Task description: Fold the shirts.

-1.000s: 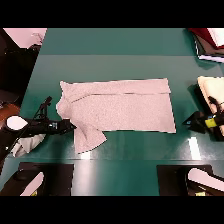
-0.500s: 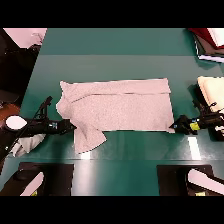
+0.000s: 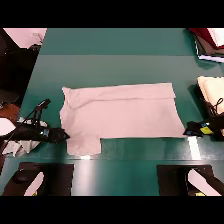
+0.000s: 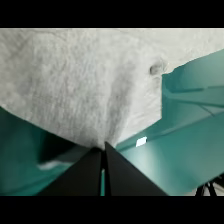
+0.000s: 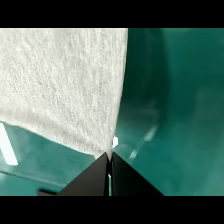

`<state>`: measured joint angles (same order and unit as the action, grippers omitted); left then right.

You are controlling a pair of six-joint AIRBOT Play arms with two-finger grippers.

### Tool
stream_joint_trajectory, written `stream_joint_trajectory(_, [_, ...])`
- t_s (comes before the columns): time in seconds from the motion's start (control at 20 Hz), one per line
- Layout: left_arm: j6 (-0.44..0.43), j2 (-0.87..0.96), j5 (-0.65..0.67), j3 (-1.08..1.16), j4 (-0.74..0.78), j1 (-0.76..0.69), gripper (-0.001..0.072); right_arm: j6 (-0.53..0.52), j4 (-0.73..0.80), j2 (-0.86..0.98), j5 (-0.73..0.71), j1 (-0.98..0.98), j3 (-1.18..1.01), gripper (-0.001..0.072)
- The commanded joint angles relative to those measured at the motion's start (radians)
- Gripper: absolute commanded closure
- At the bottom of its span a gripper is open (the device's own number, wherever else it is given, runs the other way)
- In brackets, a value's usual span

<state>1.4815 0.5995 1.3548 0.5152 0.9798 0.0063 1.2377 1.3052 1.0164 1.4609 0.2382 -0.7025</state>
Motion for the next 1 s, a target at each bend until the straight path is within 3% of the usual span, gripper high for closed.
stream_joint_trajectory(0.0, [0.067,-0.111,0.206,0.012,0.014,0.000,0.0686,0.004,0.167,-0.148,0.116,-0.001,-0.016,0.0701])
stream_joint_trajectory(0.1, [0.067,-0.114,0.197,0.018,-0.020,0.000,0.0686,0.004,0.134,-0.215,0.095,-0.002,-0.016,0.0701])
stream_joint_trajectory(0.3, [0.055,-0.034,0.000,0.083,-0.019,0.000,0.0685,0.012,0.010,-0.216,0.009,-0.002,-0.032,0.0702])
stream_joint_trajectory(0.55, [0.003,0.162,-0.242,0.187,-0.014,0.000,0.0685,0.011,-0.154,-0.003,-0.073,-0.018,-0.211,0.0703])
stream_joint_trajectory(0.95, [0.004,0.375,-0.528,0.198,-0.017,0.001,0.0685,0.027,-0.163,0.360,-0.109,-0.121,-0.496,0.0703])
